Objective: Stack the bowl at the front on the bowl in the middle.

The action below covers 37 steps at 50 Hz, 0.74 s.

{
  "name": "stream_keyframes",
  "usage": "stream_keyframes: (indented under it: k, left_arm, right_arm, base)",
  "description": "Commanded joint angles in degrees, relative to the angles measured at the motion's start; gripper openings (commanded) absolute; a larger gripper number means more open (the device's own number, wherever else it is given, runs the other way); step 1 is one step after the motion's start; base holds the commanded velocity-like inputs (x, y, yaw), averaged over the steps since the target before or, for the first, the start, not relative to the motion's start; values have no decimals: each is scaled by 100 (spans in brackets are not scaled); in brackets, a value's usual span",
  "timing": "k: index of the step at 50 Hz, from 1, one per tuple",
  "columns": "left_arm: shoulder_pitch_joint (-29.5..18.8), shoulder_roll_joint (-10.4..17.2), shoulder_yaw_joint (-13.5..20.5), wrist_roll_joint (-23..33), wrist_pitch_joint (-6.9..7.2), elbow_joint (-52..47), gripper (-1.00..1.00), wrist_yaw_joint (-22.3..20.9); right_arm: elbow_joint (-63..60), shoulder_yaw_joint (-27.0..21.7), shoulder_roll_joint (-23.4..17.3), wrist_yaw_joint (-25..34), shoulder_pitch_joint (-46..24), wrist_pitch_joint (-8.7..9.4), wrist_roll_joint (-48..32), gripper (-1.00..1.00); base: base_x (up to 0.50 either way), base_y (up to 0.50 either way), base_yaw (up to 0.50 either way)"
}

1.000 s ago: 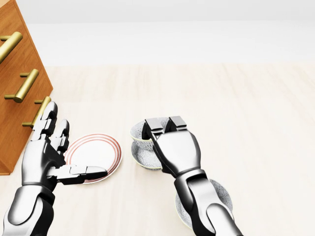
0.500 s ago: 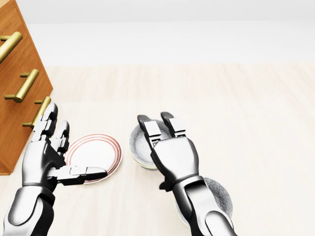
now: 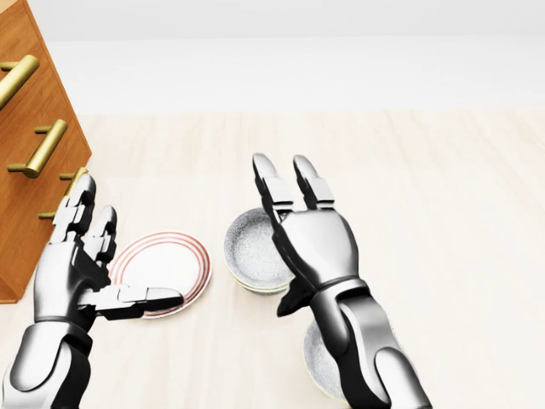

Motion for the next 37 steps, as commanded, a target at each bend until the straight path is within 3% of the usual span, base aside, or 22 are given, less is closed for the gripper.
stream_keyframes:
  k: [1, 10, 14, 17, 19, 22, 29, 37]
  left_arm:
    - [29, 8, 17, -14, 0, -253, 100, 21]
    - [98, 0, 48, -37, 0, -557, 100, 23]
    - [143, -6, 59, -57, 0, -671, 100, 21]
    - [180, -12, 70, -79, 0, -743, 100, 14]
    - [207, -12, 80, -96, 0, -824, 100, 14]
    - [245, -16, 95, -108, 0, -896, 100, 12]
    - [293, -36, 85, -95, 0, -948, 100, 18]
    - [303, -39, 90, -89, 0, -967, 100, 20]
  right_arm:
    - [-1029, -506, -99, 1022, -299, 0, 1480, 100]
    - [-2195, -779, -100, 1561, -249, 0, 3286, 100]
    - [-2492, -900, -155, 1416, -135, 4, 4082, 100]
    - [-2482, -1055, -208, 1191, -44, 140, 4774, 100]
    - [-2434, -1252, -318, 920, -2, 0, 5272, 100]
    - [-2470, -1462, -446, 692, 81, 0, 5899, 100]
    - [-2871, -1569, -530, 560, 484, 0, 6503, 100]
    - [-2838, -1564, -574, 505, 562, 0, 6618, 100]
  base:
    - [0, 0, 0]
    - [0, 0, 0]
    - [0, 0, 0]
    - [0, 0, 0]
    - [0, 0, 0]
    - [0, 0, 0]
    - [0, 0, 0]
    - [0, 0, 0]
